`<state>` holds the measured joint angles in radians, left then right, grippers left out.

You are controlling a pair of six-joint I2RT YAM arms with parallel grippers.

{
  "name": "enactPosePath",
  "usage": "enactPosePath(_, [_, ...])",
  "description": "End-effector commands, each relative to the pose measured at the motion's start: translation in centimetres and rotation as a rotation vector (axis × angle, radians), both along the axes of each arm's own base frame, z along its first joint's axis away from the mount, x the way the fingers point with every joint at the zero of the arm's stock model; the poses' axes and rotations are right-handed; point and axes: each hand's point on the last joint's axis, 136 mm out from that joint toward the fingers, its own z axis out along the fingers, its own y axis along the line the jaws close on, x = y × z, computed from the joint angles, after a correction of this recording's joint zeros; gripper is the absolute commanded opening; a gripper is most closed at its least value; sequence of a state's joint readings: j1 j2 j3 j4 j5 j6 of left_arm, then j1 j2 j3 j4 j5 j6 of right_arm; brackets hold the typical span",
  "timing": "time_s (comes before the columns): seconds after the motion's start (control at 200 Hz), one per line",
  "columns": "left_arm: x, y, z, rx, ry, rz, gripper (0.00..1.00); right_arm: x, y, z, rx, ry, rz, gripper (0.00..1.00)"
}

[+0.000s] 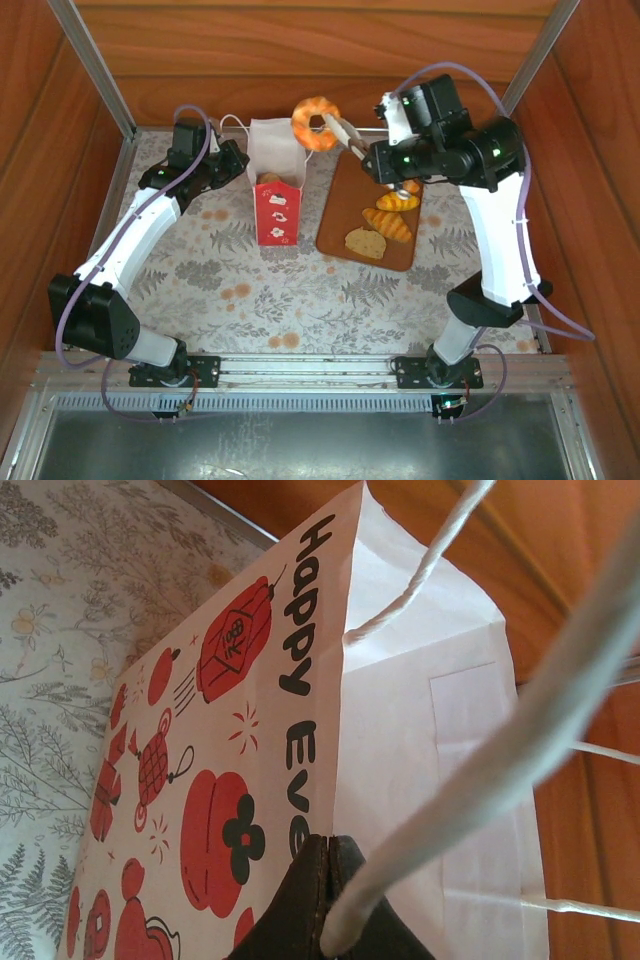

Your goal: Place the fake bread into the paper bag

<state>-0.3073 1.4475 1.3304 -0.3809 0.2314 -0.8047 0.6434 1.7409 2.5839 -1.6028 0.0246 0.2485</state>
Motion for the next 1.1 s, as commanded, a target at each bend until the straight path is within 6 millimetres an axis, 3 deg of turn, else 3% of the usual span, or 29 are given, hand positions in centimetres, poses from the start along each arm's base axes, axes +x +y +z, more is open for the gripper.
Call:
enactPosePath(0.0, [0.3,-0.3,0.6,0.004,-0.015,-0.006,0.01,-1.0,1.7,-0.3,0.02,0.032,0.068,0.34])
enactPosePath(0.365, [0.3,-0.2,0.5,0.004,-0.013,0.002,0.01,0.3,6.0,-0.5,0.08,0.019,0.151,0.34])
enactPosePath(0.555, [0.3,-0.1,0.2,0.005,-0.009,0.008,0.01,1.3,7.6,-1.6,0.086,0.036,0.175,0.34])
enactPosePath(1.094, [0.0,0.5,0.3,0.019,-0.02,0.028,0.0,4.2,7.9,-7.5,-0.089,0.1,0.143,0.34])
